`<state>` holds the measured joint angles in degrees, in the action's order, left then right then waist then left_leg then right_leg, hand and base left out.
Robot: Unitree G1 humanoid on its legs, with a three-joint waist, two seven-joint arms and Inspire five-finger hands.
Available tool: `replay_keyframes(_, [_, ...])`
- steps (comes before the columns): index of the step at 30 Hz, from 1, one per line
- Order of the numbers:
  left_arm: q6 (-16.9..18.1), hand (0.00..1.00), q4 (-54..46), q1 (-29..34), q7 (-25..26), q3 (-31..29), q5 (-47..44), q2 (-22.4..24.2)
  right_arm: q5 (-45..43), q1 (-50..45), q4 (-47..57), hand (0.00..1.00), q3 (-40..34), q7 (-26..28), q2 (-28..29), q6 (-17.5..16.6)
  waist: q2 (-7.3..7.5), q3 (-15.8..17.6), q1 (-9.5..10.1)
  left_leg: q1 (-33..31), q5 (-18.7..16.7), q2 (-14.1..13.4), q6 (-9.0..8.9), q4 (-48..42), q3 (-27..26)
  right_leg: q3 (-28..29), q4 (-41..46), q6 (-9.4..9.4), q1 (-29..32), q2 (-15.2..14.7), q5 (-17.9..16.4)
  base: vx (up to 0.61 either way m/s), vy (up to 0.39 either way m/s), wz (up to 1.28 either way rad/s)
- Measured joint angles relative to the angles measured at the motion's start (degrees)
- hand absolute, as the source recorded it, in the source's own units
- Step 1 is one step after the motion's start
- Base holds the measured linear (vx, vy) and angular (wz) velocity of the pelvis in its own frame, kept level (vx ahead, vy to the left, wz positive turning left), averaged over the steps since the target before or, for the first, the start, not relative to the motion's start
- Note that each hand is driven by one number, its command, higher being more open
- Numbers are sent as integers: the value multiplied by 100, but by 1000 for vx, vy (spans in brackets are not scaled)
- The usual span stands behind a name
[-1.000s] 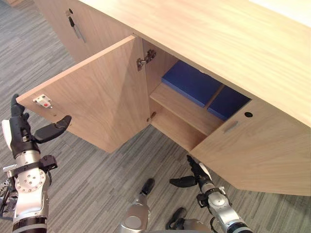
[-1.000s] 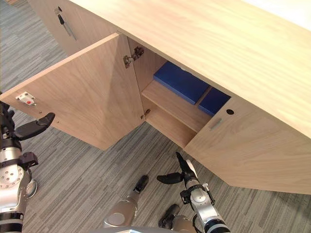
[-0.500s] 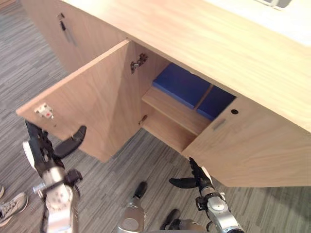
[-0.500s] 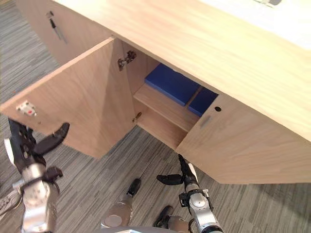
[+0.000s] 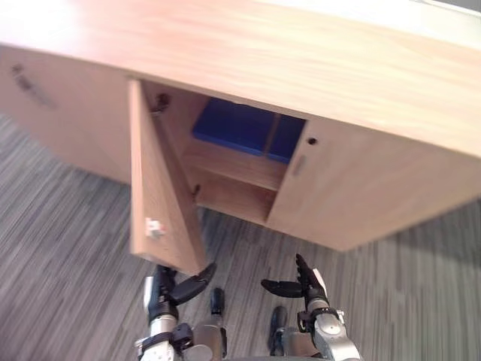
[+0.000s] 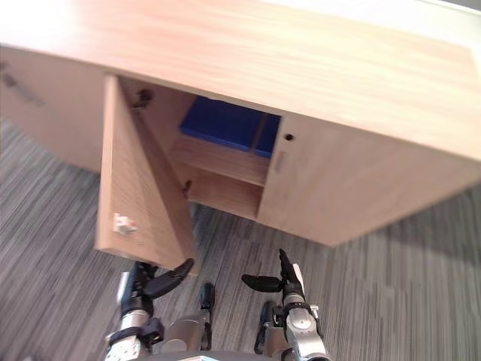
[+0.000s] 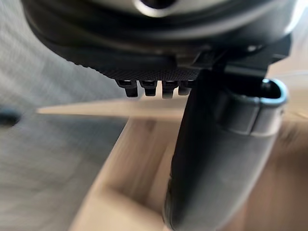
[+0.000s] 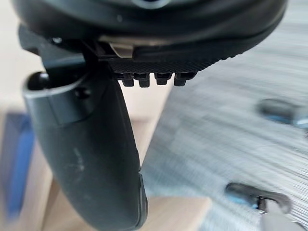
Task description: Walk over to the cabinet, pick up the folder, carry it to the office cabinet, place the folder inside the office cabinet, then close the office cabinet door
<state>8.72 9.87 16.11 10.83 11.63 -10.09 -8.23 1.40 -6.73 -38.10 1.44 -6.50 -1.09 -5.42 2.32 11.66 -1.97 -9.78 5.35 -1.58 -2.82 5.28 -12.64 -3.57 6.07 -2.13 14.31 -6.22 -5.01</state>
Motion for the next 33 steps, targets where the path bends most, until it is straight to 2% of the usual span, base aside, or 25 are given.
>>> replay_keyframes(1, [-51,100,94,-381,-59,-11,109,-103,-1,-55,3,100,-135,-10,4,6,34,40,-107,-2,-26,52,-32,-20,-187,215,-145,100,45,-53,70,-60,177,-113])
replay_keyframes(3, [-87,100,238,-1204,-163,-242,228,-472,-1,-81,-188,100,-531,-36,-78,99,-9,70,-332,68,-44,44,37,14,-694,501,-377,69,85,-6,384,-37,166,-148])
replay_keyframes(5, [-88,100,376,-1678,-160,-485,259,-919,-5,-243,-227,100,-783,-38,-144,126,-9,70,-464,133,-67,91,69,14,-962,593,-543,92,3,37,538,9,144,-104])
replay_keyframes(7, [-87,100,837,-2168,-153,-813,356,-1340,-12,-350,-389,100,-975,-26,-291,155,-45,91,-608,195,-96,152,113,14,-1156,739,-724,3,-31,-7,754,45,87,-65])
replay_keyframes(10, [-131,100,1407,-2549,-93,-1155,581,-1802,-170,-557,-543,100,-1139,11,-310,204,-53,89,-695,337,-92,175,113,-2,-1172,801,-714,-151,-93,-9,1193,110,-19,-17])
replay_keyframes(14, [-246,100,1584,-2657,-64,-1370,808,-2041,-182,-403,-594,100,-1230,91,-361,188,-172,75,-621,404,-19,30,217,-18,-1105,734,-768,-205,-187,132,1258,160,-93,-1])
replay_keyframes(19, [-273,100,1381,-2457,-54,-1388,796,-1692,-182,-248,-591,100,-1230,164,-394,181,-262,49,-518,534,-18,-53,218,-19,-769,512,-904,-176,-468,199,1242,91,-47,15])
replay_keyframes(21, [-211,100,810,-1856,-73,-1396,737,-1114,-181,-205,-591,100,-1230,168,-390,192,-278,40,-490,595,-21,-30,216,-19,-676,460,-904,-143,-549,202,1216,16,1,10])
replay_keyframes(24, [-146,100,647,-1187,-301,-1367,446,-528,-181,-197,-593,100,-1230,171,-379,256,-291,28,-380,674,-32,-16,214,-18,-615,418,-899,-116,-644,191,1186,-28,12,8])
replay_keyframes(26, [-148,100,945,-836,-477,-1371,317,-343,-179,-170,-593,100,-1237,172,-381,295,-311,5,-337,709,-32,-19,214,-16,-539,357,-878,-111,-699,190,1137,-60,-1,14])
replay_keyframes(27, [-159,100,1346,-667,-524,-1390,314,-278,-179,-140,-592,100,-1240,172,-387,312,-333,-34,-304,736,-34,-25,209,6,-524,341,-867,-77,-728,191,1066,-66,-12,8])
replay_keyframes(28, [-217,100,1838,-538,-602,-1458,340,-206,-179,-115,-592,100,-1241,172,-406,318,-363,-116,-271,737,-43,-27,195,13,-519,338,-861,-126,-726,191,1029,-61,-11,4])
replay_keyframes(31, [-375,100,2916,-330,-713,-1587,605,-134,-179,-25,-591,100,-1233,174,-471,319,-385,-234,-176,739,-54,-28,165,15,-475,331,-862,-141,-747,176,1020,-36,-3,6])
replay_keyframes(33, [-422,100,3241,-248,-722,-1609,767,-129,-179,6,-591,100,-1233,172,-503,318,-375,-253,-147,741,-50,-29,160,15,-401,275,-869,-157,-790,143,1008,-12,8,15])
